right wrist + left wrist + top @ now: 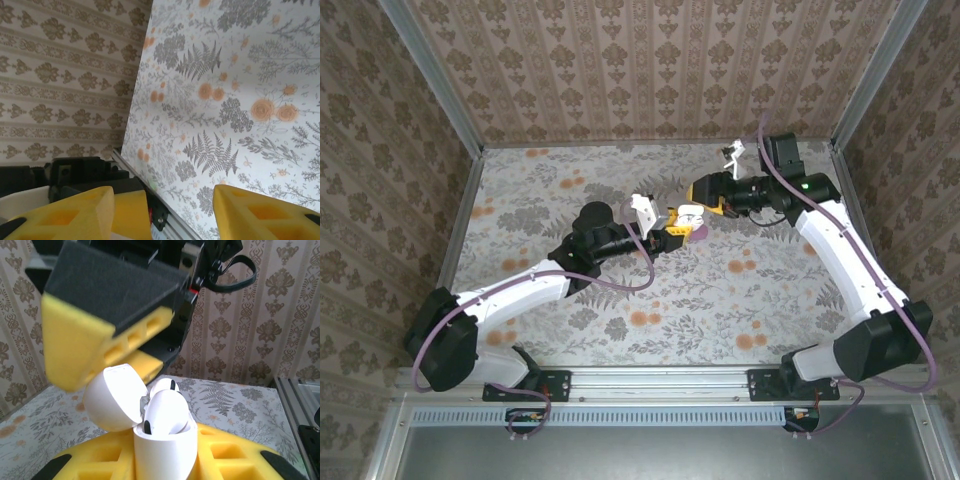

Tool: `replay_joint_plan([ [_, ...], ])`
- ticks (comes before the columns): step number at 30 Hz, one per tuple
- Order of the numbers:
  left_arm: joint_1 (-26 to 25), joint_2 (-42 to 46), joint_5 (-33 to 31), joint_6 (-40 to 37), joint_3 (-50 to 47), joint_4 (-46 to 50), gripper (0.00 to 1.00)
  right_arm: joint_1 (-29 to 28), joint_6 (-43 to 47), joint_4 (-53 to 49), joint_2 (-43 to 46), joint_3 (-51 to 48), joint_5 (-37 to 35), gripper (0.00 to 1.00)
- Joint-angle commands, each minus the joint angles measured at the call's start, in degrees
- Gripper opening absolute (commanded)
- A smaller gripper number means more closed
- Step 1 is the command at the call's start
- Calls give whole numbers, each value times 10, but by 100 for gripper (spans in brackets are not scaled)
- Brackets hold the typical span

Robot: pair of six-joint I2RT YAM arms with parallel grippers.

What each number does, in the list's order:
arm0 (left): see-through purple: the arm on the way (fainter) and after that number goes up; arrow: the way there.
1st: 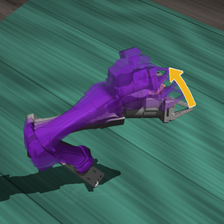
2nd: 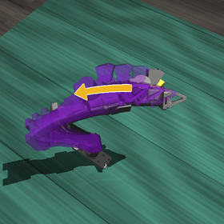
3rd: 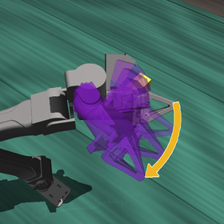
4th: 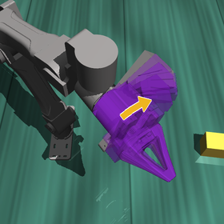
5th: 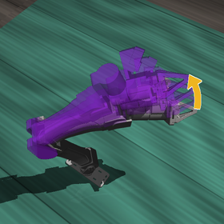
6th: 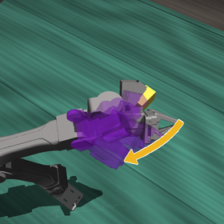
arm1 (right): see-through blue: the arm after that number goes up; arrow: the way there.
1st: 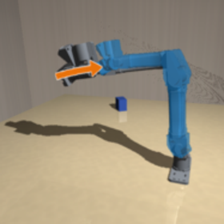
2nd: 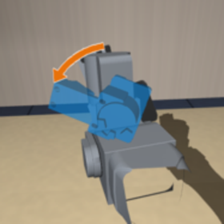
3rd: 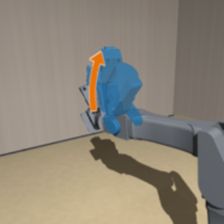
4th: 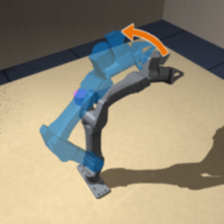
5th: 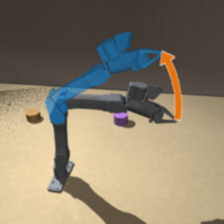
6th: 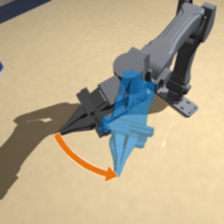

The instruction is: Insert the wireless bluetooth earbuds into the charging case

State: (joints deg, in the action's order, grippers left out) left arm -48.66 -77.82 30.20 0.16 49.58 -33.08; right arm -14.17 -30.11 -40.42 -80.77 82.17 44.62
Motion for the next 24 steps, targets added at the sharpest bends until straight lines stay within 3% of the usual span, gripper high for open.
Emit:
replay_joint_plan([
  [1,2,11,-4,-3,15,-28,28,-4,21,-25,-11,-3,34,55],
  [24,5,16,-68,15,-4,-27,28,-4,21,-27,54,-44,28,54],
])
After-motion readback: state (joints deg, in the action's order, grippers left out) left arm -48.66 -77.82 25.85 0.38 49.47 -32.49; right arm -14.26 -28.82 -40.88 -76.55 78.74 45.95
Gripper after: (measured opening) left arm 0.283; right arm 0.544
